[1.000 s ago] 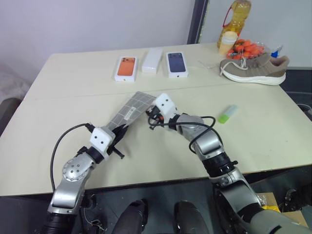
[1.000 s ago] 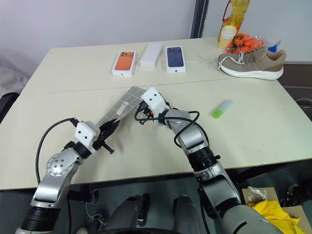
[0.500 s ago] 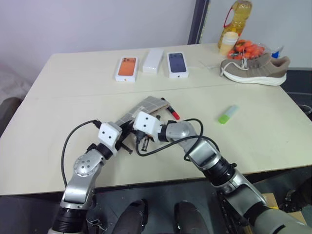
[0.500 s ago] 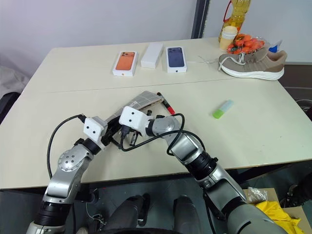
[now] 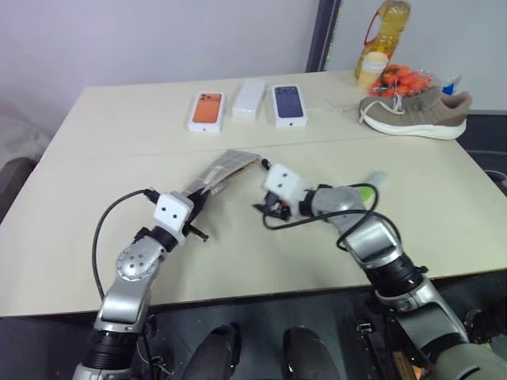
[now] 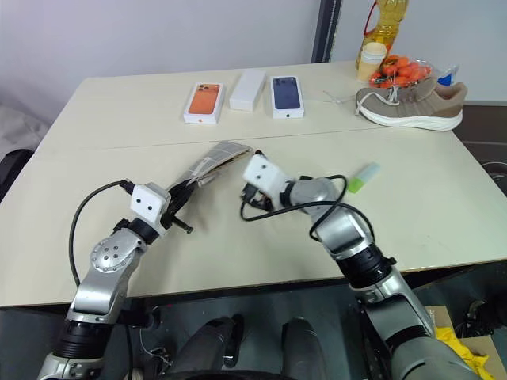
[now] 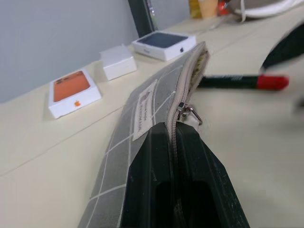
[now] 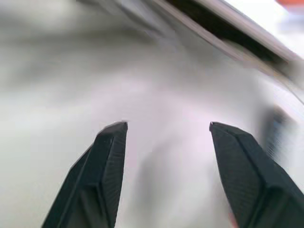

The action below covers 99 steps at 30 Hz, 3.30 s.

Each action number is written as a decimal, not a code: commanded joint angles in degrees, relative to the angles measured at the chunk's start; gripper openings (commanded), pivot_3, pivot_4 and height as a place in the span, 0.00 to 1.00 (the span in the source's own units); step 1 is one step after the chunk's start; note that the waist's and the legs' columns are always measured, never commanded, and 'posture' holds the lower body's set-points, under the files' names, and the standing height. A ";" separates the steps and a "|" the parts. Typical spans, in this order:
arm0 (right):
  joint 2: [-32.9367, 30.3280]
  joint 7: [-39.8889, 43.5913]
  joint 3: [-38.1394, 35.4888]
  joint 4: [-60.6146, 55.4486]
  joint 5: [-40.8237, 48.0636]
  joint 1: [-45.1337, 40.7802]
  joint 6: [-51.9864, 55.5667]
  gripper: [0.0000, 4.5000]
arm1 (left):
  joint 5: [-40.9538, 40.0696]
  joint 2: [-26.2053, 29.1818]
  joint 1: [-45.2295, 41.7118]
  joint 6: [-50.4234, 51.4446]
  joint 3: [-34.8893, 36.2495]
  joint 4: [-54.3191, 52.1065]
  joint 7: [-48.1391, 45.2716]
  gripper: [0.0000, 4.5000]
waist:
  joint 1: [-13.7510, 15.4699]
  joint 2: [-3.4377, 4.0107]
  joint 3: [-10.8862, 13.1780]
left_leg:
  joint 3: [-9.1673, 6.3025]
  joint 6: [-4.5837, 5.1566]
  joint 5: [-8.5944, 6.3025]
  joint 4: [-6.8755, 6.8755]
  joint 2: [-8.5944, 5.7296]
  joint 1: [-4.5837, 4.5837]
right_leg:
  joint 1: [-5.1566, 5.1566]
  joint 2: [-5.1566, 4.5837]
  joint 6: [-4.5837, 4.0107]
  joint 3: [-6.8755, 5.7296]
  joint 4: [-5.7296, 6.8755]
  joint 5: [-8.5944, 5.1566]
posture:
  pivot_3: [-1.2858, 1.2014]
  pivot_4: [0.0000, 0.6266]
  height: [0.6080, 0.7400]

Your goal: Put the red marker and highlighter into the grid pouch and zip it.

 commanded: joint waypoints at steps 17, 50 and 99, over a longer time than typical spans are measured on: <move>10.83 -14.65 -13.33 20.93 4.79 -4.82 -3.10 0.11 | -1.15 -2.89 -1.51 -1.23 0.77 1.36 0.94 0.00 | 0.12 0.00 0.00 | 0.02 0.00 0.01 0.03 -0.03 0.01 | 0.05 0.00 0.01 0.00 0.00 0.01 | 0.52 0.24 1.00; -6.29 -0.40 -5.95 -6.25 7.14 3.60 -3.79 0.07 | -6.02 -3.85 -3.40 1.57 -0.19 -0.07 -2.83 0.00 | 0.37 -0.02 0.01 | -0.01 0.03 -0.01 0.09 -0.02 -0.01 | 0.19 -0.04 0.03 -0.08 -0.18 0.00 | 0.52 0.24 1.00; -6.52 -10.37 -28.18 -0.35 1.09 7.09 10.52 0.99 | -2.18 -3.47 -5.51 1.39 -4.65 2.42 -5.28 0.00 | 1.46 -0.04 0.02 | -0.04 0.07 -0.04 0.13 0.00 0.06 | 0.32 -0.09 0.01 -0.14 -0.26 0.00 | 0.52 0.24 1.00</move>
